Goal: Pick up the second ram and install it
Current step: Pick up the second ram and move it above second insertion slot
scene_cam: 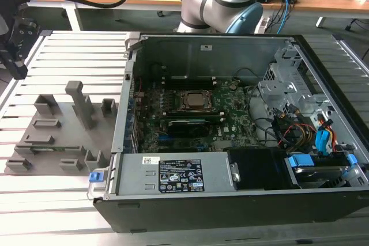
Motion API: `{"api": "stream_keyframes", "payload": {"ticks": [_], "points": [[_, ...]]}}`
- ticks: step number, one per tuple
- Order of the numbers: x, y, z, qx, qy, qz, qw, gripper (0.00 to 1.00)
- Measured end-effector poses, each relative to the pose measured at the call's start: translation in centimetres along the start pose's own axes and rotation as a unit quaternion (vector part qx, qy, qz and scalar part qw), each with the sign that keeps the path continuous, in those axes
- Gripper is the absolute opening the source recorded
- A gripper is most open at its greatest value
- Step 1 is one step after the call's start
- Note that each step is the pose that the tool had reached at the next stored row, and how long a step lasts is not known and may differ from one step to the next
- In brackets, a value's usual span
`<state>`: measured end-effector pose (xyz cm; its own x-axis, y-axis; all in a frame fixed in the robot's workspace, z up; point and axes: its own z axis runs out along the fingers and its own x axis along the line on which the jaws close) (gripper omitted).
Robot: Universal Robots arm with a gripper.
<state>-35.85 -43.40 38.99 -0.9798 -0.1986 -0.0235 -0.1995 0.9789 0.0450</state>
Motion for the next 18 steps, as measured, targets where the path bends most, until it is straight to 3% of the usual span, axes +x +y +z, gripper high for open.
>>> {"api": "stream_keyframes", "payload": {"ticks": [2, 3, 7, 10, 15, 16, 18], "points": [[0.00, 0.00, 0.00, -0.0003, 0.0007, -0.015, 0.9999, 0.11], [0.00, 0.00, 0.00, -0.0009, 0.0017, -0.038, 0.9993, 0.11], [0.00, 0.00, 0.00, -0.0015, 0.0029, -0.064, 0.9979, 0.11], [0.00, 0.00, 0.00, -0.0020, 0.0039, -0.087, 0.9962, 0.11], [0.00, 0.00, 0.00, -0.0032, 0.0062, -0.137, 0.9905, 0.11], [0.00, 0.00, 0.00, -0.0036, 0.0070, -0.156, 0.9878, 0.11], [0.00, 0.00, 0.00, -0.0042, 0.0081, -0.180, 0.9837, 0.11]]}}
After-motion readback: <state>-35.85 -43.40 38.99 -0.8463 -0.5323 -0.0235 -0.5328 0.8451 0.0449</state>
